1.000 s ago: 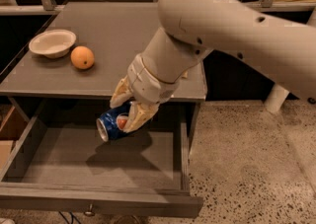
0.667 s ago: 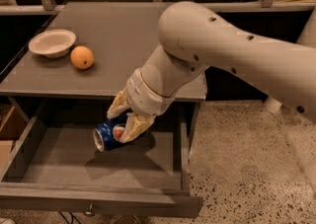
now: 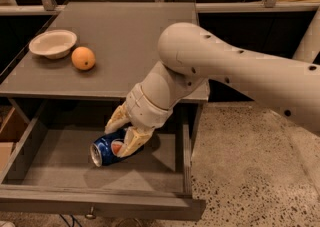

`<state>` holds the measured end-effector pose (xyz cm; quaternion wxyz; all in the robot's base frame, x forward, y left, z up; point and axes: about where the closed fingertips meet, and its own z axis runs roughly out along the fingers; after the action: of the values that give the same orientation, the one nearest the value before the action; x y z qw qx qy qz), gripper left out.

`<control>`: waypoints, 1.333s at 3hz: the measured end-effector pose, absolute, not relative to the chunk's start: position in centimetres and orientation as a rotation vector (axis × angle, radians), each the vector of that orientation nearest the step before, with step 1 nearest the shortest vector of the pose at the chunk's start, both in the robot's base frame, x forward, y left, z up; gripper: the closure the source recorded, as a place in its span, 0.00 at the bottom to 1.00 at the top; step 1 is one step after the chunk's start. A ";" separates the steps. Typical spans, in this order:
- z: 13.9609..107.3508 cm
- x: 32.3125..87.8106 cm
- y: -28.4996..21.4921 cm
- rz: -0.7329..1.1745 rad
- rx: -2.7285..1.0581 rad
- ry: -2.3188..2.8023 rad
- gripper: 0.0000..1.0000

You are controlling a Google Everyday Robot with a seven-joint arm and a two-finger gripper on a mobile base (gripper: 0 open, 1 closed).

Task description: Place pepsi can into top drawer

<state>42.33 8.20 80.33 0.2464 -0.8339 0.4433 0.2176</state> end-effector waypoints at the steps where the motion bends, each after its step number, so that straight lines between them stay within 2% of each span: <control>1: 80.2 42.3 8.2 0.602 -2.274 1.209 1.00; 4: 76.5 42.8 10.8 0.889 -2.200 1.096 1.00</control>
Offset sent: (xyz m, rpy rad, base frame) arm 0.0010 0.0123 -0.0245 0.1001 0.0990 0.0401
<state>42.79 10.78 76.47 0.2608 -0.8126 0.4049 0.3283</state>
